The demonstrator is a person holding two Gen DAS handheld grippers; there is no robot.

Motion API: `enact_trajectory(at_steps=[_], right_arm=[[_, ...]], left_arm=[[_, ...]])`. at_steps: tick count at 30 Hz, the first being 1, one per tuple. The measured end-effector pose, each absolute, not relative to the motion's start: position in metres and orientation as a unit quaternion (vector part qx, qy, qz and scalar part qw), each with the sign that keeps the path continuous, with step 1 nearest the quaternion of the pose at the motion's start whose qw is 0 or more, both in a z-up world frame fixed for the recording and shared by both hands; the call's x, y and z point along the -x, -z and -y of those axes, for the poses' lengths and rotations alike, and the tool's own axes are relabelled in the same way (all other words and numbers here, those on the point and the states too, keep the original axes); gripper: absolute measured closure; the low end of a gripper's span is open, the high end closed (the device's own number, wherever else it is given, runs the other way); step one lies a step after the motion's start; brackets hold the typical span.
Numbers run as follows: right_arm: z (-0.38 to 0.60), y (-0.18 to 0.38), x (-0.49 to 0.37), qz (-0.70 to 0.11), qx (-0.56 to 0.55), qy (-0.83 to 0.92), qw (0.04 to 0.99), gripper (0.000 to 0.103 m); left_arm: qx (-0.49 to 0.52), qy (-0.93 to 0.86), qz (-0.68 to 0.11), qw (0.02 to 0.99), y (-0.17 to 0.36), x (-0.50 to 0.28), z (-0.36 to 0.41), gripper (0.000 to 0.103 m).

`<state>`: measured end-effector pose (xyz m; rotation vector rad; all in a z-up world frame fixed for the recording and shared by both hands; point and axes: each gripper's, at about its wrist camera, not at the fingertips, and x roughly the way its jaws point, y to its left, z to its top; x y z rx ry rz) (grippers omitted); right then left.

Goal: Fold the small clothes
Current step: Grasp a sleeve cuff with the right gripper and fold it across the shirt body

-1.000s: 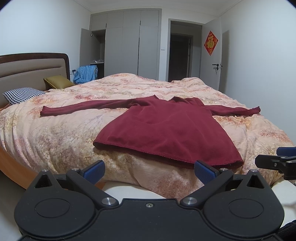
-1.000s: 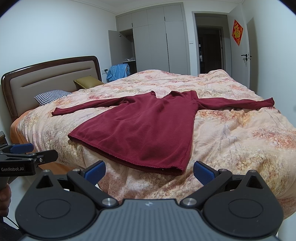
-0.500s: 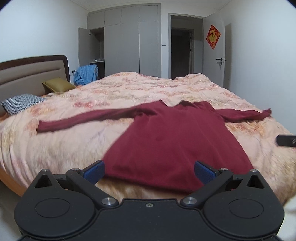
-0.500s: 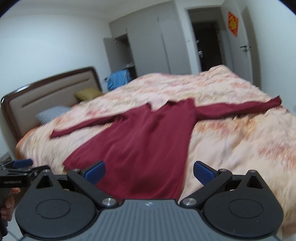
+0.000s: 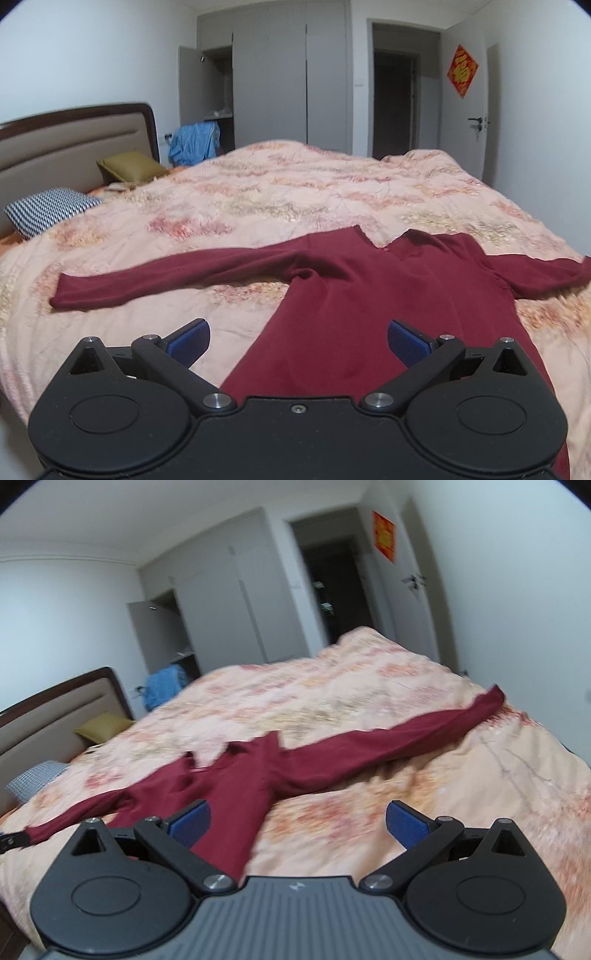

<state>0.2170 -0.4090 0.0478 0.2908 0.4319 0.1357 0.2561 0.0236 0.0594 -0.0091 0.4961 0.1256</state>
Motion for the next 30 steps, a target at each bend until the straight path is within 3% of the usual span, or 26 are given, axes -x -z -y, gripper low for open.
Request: enact_trajectory(at_steps=[21, 23, 28, 30], right_arm=[[0.604, -0.006, -0.437, -0.224, -0.305, 0.132, 0.916, 0.001], [0.617, 0.000, -0.450, -0.220, -0.328, 0.150, 0.906, 0.009], [0.635, 0.019, -0.469, -0.222, -0.359, 0.196, 0.885, 0.019], [0.639, 0.025, -0.472, -0.222, -0.365, 0.197, 0.882, 0.028]], left_arm=[[0.036, -0.060, -0.304, 0.950, -0.004, -0.371, 0.010, 0.001], [0.035, -0.059, -0.307, 0.949, -0.004, -0.375, 0.012, 0.001], [0.030, -0.055, -0.314, 0.947, -0.001, -0.380, 0.016, 0.001], [0.028, -0.055, -0.317, 0.947, -0.001, -0.380, 0.018, 0.001]])
